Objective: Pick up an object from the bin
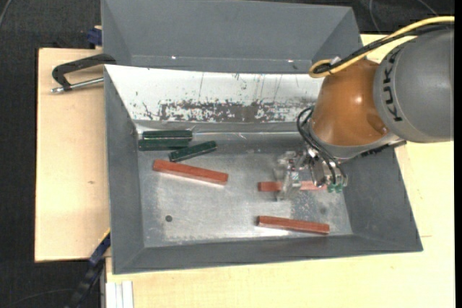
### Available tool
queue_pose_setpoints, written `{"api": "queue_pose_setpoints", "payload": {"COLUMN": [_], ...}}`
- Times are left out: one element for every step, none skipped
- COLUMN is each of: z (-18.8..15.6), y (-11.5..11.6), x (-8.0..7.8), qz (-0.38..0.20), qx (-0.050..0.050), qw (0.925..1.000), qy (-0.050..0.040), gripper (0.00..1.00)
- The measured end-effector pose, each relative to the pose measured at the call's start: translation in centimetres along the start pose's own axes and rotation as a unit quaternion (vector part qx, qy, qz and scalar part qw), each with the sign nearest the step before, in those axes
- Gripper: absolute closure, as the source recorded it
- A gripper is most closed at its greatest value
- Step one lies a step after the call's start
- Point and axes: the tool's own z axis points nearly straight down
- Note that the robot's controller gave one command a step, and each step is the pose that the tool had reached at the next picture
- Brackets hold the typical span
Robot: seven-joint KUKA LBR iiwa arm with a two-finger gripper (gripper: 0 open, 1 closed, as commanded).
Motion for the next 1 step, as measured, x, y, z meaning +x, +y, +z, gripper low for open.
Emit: {"api": "queue_pose_setpoints", "payload": {"z": [-17.39], "y": [2.82], "x": [-1.90], "qz": [0.079], "qx": [-0.001], "qw": [0.9968], "qy": [-0.0069], "gripper": [1.00]}}
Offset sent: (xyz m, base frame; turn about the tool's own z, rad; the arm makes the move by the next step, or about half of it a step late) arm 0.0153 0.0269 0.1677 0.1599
